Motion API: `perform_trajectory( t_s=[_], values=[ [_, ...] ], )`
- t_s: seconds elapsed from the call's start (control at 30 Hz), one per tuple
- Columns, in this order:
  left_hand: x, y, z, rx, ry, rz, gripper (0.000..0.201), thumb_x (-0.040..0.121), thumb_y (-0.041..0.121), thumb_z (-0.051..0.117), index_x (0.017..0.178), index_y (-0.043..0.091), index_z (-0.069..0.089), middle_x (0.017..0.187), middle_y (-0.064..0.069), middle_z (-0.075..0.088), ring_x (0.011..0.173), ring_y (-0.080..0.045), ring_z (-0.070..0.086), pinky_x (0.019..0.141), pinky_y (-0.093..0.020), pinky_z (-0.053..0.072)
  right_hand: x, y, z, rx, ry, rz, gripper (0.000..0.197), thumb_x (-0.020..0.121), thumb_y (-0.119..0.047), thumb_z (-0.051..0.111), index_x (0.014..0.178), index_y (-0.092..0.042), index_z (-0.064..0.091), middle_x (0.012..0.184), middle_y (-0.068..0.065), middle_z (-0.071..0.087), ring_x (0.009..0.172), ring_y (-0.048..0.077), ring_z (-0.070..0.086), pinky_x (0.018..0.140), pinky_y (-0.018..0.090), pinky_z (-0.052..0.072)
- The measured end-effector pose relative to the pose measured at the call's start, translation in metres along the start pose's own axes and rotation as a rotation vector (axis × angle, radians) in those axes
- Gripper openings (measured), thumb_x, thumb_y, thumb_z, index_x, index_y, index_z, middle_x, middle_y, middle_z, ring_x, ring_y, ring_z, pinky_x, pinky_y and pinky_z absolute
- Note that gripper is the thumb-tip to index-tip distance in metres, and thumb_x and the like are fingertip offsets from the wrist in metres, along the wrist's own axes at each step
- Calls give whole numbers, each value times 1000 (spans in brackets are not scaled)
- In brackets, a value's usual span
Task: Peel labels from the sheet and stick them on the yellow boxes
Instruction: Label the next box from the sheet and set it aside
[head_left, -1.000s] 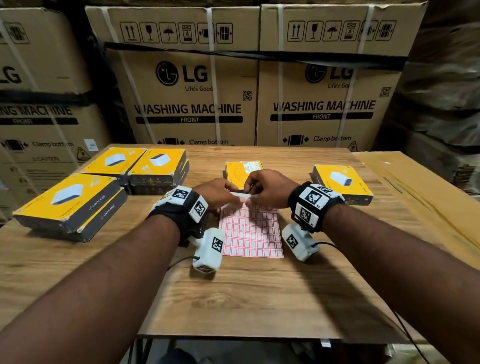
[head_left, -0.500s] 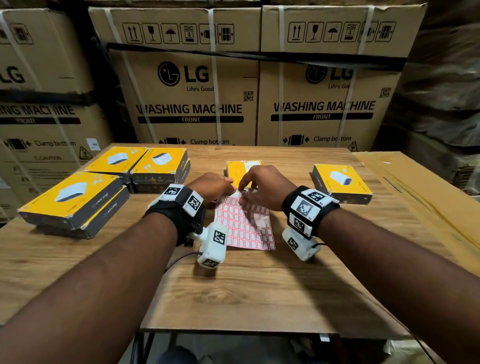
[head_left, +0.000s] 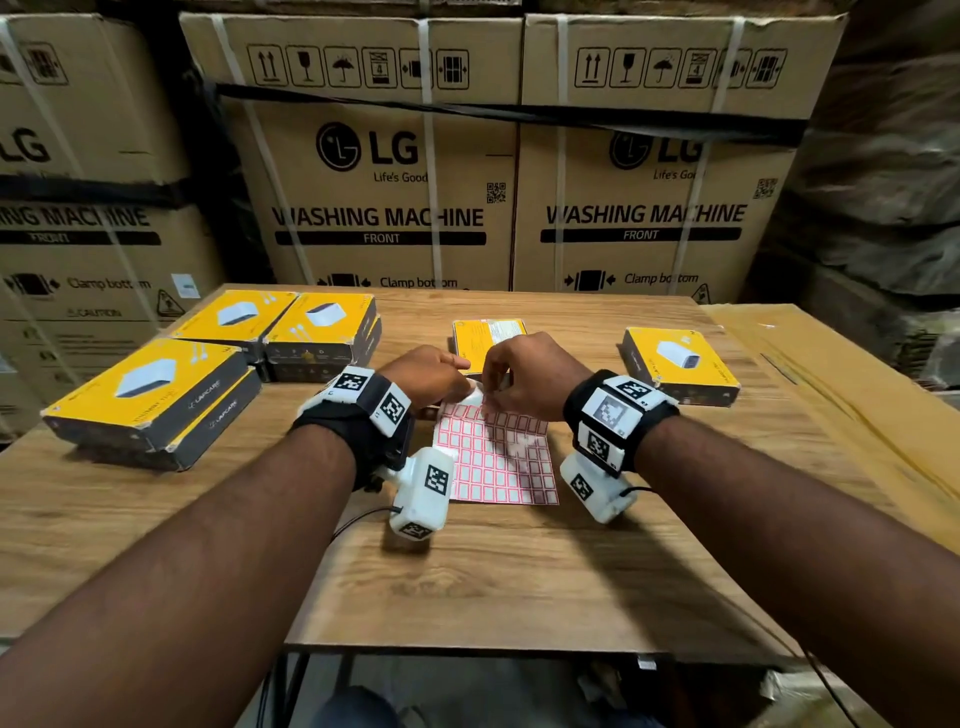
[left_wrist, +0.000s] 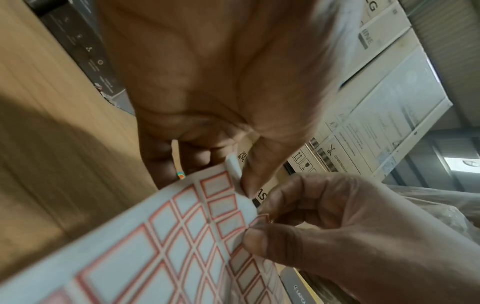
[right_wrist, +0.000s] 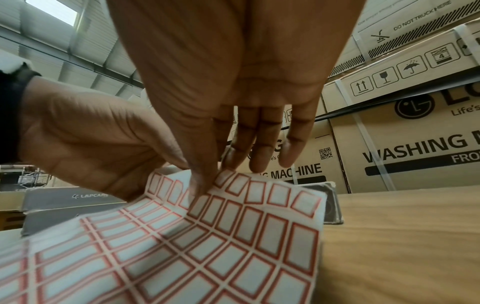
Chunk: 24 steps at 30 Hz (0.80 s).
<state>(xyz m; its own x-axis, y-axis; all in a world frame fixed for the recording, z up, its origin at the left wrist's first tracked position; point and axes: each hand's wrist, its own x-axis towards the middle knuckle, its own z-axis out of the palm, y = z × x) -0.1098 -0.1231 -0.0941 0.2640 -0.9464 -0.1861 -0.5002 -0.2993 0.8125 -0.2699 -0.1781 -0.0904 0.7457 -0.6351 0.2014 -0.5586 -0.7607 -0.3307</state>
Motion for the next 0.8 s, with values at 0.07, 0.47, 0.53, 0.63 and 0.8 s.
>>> perform_trajectory(
  t_s=[0.07, 0.47, 0.53, 0.63, 0.8],
  values=[
    [-3, -1, 0, -2, -43, 18, 45, 87, 14, 68, 131, 13, 57, 110, -9, 67, 102, -22, 65, 91, -35, 52, -1, 0, -1, -6, -1, -8, 13, 77, -18, 80, 87, -19, 71, 81, -8, 64, 78, 10, 62, 58, 13, 39],
    [-20, 1, 5, 303, -28, 135, 46, 82, 20, 76, 125, 17, 59, 115, 3, 57, 100, -14, 54, 81, -23, 39, -2, -2, -5, 50, -135, 36, 12, 85, -20, 75, 94, -14, 74, 83, -5, 67, 72, -1, 55, 58, 15, 38],
    [-19, -1, 6, 329, -20, 129, 47, 81, 22, 76, 125, 19, 58, 116, 3, 56, 100, -14, 54, 79, -23, 39, -2, -2, -5, 49, -143, 43, 11, 87, -19, 72, 96, -13, 74, 87, -2, 69, 76, 6, 58, 61, 18, 41],
    [-19, -6, 8, 352, 2, 107, 47, 80, 24, 78, 122, 24, 57, 112, 1, 59, 94, -15, 58, 68, -24, 43, -2, -1, -8, 96, -109, 53, 6, 90, -15, 66, 93, -12, 71, 83, -3, 66, 74, 6, 57, 60, 18, 40],
    [-14, -11, 7, 357, -45, 68, 46, 77, 26, 80, 118, 20, 58, 106, -2, 66, 89, -17, 62, 67, -24, 48, 1, 6, -13, 114, -64, 68, 4, 88, -19, 70, 88, -15, 69, 79, -6, 66, 72, 6, 58, 59, 16, 40]
  ],
)
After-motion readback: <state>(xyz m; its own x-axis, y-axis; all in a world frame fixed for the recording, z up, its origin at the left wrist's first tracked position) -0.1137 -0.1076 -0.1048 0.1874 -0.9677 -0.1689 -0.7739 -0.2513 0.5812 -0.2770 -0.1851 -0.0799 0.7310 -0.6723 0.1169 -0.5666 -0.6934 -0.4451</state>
